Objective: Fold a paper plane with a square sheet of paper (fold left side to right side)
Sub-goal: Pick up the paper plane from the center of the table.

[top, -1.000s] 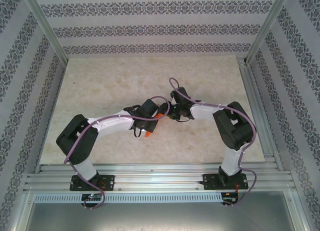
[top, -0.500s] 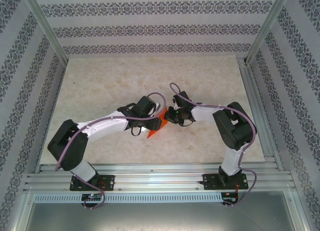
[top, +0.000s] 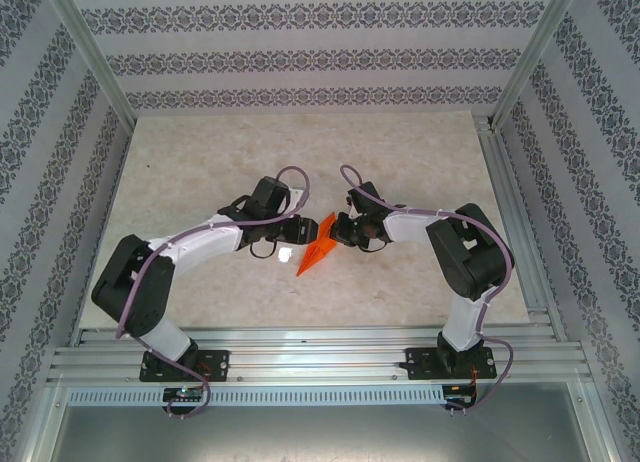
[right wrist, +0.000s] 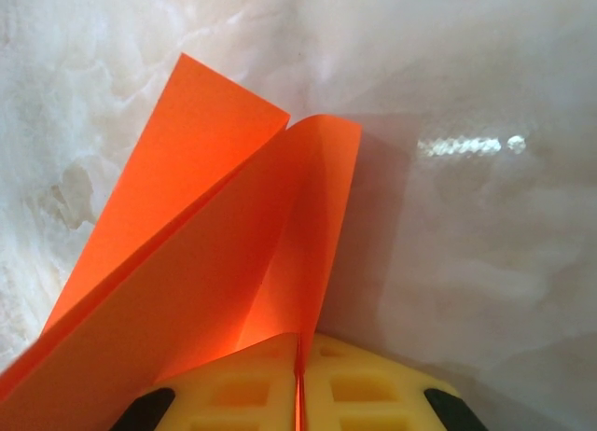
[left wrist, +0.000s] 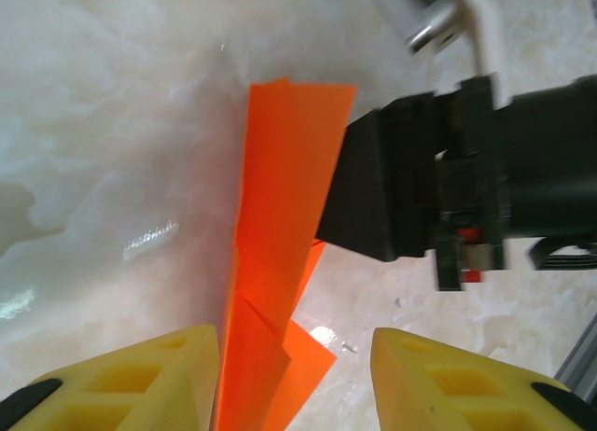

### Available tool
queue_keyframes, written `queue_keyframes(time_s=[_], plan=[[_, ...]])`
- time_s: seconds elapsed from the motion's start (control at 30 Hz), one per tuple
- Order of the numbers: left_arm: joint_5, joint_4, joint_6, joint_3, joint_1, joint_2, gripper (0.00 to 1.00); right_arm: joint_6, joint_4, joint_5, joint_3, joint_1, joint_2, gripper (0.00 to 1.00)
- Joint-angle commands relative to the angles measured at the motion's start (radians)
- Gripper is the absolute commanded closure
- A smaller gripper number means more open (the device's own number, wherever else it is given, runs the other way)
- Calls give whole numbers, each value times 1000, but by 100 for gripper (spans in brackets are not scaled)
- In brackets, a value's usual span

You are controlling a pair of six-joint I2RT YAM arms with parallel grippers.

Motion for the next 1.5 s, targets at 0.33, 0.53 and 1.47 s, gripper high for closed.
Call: queue_keyframes(time_s=[0.33, 0.53, 1.47], plan=[[19, 88, -44, 72, 35, 182, 83, -36, -27, 10, 21, 3, -25, 89], [-9, 82, -53, 75, 46, 213, 87, -38, -31, 9, 22, 3, -17, 89], [-239, -118, 28, 123, -21, 278, 59, 40, 43, -59, -20, -17, -145, 89]])
